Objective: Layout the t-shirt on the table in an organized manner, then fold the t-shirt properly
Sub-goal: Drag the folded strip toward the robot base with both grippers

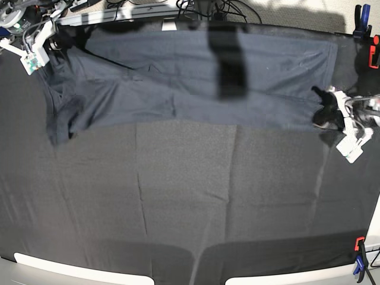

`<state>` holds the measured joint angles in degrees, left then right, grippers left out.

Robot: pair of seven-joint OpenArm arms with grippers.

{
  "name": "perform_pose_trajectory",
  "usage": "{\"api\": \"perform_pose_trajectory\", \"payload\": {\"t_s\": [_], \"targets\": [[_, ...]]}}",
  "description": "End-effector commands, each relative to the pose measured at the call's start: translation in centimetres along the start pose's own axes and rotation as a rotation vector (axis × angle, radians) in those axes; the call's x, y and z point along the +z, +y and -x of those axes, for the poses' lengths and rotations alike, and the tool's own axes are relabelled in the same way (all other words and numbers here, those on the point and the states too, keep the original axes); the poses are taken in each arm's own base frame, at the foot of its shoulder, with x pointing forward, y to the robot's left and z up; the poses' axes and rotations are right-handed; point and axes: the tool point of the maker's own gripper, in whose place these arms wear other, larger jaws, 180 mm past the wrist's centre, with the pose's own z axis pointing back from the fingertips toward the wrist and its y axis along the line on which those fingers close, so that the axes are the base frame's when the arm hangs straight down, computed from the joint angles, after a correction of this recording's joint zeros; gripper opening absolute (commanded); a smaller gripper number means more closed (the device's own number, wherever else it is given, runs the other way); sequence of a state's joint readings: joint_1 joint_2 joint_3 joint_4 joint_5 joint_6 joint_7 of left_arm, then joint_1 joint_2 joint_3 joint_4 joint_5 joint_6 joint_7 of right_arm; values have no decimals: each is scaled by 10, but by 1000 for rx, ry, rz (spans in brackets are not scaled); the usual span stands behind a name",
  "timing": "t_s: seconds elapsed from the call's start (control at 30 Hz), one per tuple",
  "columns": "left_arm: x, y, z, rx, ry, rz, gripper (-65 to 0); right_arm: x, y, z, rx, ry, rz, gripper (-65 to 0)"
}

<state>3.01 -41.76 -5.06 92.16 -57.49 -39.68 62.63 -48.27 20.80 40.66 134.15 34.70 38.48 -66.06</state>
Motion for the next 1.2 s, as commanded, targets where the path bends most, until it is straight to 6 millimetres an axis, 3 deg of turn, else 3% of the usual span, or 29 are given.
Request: {"api": "perform_pose_trajectory", "payload": {"t_s": [0.0, 0.53, 0.63, 0.7, 1.17], "targets": [[9, 3, -14, -27, -36, -8, -650, 4, 0, -5, 42, -18, -1, -650], [3, -12, 34, 35, 69, 28, -650, 4, 0, -5, 42, -18, -1, -650], [5, -15, 53, 41, 155, 35, -484, 4, 0, -5, 42, -17, -1, -650], [7, -16, 68, 44, 228, 39, -432, 4, 0, -5, 43, -17, 0, -650], [14, -32, 116, 84, 385, 74, -428, 4, -2, -4, 47, -8, 6, -650]]}}
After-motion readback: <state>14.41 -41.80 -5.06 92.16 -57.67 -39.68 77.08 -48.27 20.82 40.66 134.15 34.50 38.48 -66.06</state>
